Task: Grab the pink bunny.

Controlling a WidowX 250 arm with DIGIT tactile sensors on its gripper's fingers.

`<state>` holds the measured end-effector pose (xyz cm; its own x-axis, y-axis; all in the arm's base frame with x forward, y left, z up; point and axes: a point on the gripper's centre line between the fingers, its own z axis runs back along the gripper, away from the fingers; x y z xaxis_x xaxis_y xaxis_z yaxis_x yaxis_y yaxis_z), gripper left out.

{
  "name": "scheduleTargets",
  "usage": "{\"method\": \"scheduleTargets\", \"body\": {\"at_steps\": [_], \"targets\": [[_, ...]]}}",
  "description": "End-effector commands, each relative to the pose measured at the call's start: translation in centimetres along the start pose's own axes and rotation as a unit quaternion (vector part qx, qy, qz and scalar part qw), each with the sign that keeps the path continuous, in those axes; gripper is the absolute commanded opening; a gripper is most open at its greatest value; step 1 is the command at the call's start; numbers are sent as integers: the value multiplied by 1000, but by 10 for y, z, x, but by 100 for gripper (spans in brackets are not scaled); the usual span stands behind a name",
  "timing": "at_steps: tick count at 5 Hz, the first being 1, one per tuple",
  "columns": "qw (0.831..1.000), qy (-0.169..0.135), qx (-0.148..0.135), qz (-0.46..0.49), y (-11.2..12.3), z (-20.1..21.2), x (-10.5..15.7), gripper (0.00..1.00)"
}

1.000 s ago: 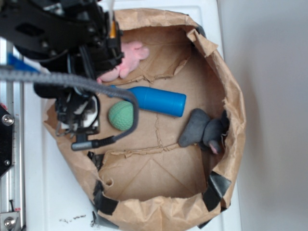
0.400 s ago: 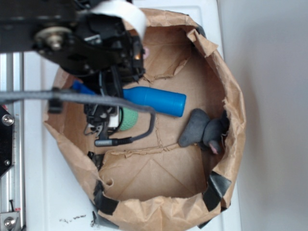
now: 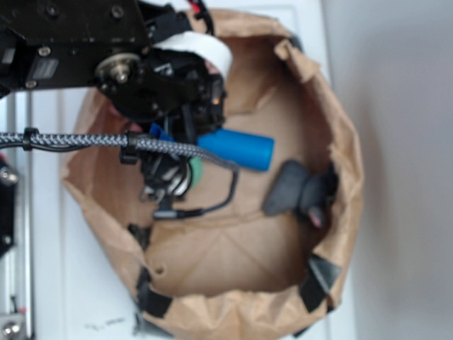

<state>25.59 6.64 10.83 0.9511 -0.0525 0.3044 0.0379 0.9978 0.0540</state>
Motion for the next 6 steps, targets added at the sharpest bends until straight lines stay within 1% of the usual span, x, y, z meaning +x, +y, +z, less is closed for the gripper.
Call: {"method": "scheduleTargets", "body": {"at_steps": [1,2,3,4,5,6], "targets": [[999,5,45,28,23,7,-12,100],[998,14,46,36,46,16,-27,100],[998,15,42,36,57,33,-29,100],[999,8,40,-6,63,35,-37,100],[996,7,83,-15,58,2,-36,100],[993,12,113,-21,51,-22,-31,100]]}}
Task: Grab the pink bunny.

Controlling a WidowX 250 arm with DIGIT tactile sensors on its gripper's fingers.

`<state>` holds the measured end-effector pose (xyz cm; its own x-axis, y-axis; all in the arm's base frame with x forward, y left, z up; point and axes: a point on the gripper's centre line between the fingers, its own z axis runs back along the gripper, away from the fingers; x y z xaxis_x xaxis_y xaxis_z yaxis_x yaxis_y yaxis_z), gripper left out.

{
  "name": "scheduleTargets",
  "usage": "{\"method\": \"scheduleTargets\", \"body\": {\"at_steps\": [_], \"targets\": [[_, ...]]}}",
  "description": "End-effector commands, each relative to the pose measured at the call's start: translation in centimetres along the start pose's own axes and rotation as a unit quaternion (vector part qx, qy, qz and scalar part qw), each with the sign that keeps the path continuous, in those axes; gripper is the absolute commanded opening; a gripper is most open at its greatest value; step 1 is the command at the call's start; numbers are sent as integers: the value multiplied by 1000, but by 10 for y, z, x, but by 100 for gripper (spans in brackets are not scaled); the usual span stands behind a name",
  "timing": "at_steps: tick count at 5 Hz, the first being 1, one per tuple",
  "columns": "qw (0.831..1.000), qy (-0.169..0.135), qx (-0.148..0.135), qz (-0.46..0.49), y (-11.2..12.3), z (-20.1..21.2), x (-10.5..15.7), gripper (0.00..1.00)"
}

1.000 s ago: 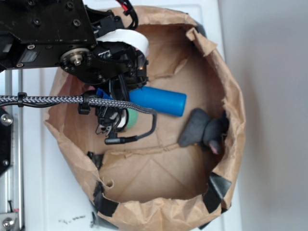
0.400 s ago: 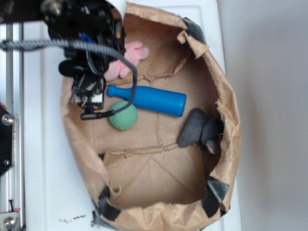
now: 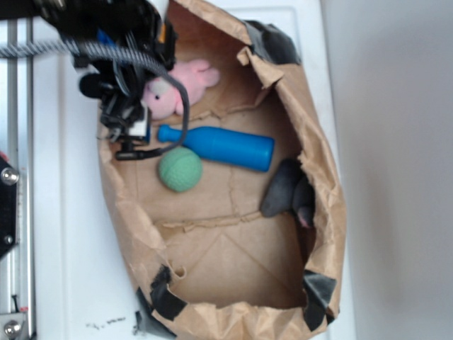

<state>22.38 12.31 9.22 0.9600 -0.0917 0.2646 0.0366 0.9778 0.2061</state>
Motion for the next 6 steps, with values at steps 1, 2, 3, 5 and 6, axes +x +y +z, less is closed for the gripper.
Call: {"method": "scheduleTargets", "body": {"at_steps": [1,2,3,5,6], "targets": [[999,3,53,2,-10,-21,17,100],[998,13,66,6,-12,-32,27,100],[997,9,72,5,-15,-33,31,100],[997,-11,76,28,-25,-35,18,0],[996,-17,82,29,-27,-34,14,0]]}}
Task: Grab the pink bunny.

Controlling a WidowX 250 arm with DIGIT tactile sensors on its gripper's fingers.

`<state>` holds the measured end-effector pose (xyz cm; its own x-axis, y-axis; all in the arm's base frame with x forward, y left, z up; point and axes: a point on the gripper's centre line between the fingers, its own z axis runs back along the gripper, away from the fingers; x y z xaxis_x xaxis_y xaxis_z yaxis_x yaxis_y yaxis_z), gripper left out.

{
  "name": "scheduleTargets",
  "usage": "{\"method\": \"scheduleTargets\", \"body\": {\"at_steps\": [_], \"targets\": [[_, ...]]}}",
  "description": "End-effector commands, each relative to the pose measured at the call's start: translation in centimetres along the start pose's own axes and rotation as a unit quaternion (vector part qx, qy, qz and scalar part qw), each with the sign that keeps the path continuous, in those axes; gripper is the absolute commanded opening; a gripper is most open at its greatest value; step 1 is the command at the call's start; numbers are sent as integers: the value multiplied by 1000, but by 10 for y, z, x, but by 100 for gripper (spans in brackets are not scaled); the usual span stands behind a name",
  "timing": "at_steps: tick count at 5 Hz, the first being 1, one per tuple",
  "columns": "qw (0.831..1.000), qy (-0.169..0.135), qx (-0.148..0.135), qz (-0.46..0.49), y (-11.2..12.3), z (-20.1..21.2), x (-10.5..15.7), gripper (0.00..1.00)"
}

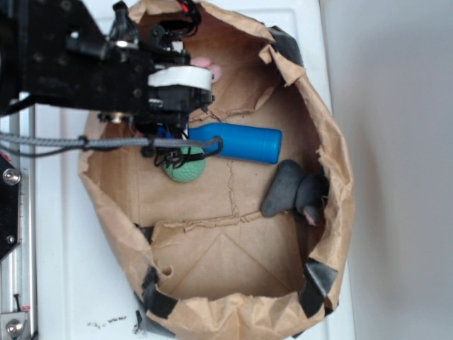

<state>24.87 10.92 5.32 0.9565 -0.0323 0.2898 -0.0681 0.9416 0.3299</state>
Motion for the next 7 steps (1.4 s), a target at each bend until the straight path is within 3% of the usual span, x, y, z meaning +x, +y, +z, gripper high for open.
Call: {"method": "scheduleTargets", "body": {"at_steps": [1,2,3,5,6,7], "targets": [[1000,-21,4,2,-2,11,-1,0],[1000,-23,-3,4,0,17,0,0],[999,-27,-29,13,6,38,2,0],[991,-17,-126,38,28,116,16,0],[989,-4,-140,54,32,137,24,0],[986,-13,-152,66,28,129,38,0]]}}
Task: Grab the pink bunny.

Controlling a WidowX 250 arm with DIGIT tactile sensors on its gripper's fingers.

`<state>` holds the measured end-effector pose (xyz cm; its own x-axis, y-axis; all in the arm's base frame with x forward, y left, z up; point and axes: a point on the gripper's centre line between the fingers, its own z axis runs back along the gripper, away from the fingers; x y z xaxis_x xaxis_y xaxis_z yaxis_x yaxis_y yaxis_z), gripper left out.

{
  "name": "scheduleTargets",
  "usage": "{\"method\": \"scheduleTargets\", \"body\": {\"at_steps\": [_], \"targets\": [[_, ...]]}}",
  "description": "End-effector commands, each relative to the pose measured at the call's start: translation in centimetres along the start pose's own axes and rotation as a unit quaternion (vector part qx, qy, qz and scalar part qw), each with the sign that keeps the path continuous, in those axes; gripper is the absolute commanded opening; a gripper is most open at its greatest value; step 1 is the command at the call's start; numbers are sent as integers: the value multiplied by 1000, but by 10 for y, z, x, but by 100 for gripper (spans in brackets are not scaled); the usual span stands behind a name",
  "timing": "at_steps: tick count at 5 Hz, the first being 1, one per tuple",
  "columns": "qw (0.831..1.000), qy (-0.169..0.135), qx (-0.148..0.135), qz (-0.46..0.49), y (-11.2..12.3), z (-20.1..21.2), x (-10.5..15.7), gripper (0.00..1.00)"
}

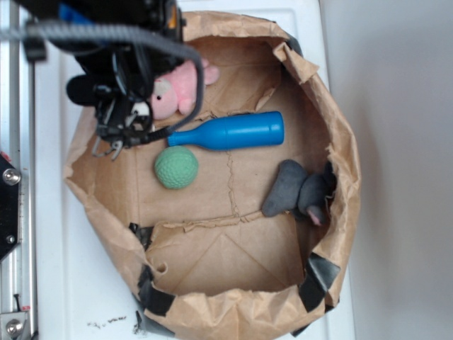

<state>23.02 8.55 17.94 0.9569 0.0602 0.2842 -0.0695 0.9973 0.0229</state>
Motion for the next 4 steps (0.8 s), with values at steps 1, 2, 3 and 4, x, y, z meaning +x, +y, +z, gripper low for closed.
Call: {"method": "scheduleTargets", "body": {"at_steps": [1,2,3,4], "targets": [[999,-37,-2,15,-1,0,25,0],[999,-38,0,-5,-1,-1,17,100],[999,-42,7,-18,3,-16,9,100],[999,-27,10,-33,6,-39,-4,100]]}}
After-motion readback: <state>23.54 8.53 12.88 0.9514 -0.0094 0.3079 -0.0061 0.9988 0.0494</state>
